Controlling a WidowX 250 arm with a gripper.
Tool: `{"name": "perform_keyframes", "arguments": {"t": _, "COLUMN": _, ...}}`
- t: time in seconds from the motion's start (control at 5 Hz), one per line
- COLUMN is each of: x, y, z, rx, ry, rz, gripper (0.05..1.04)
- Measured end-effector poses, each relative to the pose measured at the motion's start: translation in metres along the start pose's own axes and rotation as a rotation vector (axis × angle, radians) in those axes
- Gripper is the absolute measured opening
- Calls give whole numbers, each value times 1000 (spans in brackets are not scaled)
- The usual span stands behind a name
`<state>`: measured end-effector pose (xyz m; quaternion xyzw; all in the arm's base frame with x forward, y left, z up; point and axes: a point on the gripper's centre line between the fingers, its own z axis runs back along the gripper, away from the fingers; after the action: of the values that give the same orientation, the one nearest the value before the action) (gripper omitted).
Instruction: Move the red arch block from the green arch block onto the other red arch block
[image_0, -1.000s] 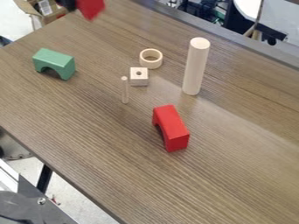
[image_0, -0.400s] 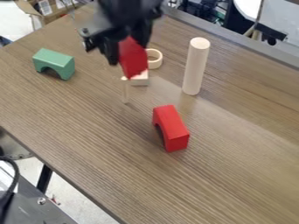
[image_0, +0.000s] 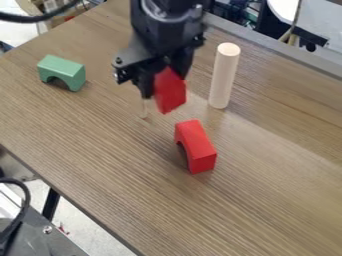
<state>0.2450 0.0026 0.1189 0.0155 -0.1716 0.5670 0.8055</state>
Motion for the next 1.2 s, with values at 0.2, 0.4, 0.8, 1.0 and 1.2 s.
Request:
{"name": "perform_keyframes", "arguments": {"t": 0.2, "x": -11, "y": -3, "z": -13, "rx": 64, "ry": 22, "rz": 24, "gripper": 584}}
{"name": "perform_keyframes", "arguments": {"t": 0.4, "x": -20, "y": -7, "z": -22, "rx": 102, "ry": 36, "rz": 37, "gripper": 584}}
{"name": "perform_keyframes", "arguments": {"t": 0.8, "x": -42, "y": -10, "z": -23, "rx": 107, "ry": 60, "rz": 41, "gripper": 584}}
{"name": "perform_keyframes", "arguments": {"t": 1.0, "x": -46, "y": -10, "z": -23, "rx": 104, "ry": 65, "rz": 42, "gripper": 584}}
{"name": "perform_keyframes", "arguments": {"t": 1.2, "x": -47, "y": -10, "z": -27, "rx": 114, "ry": 66, "rz": 42, "gripper": 584}}
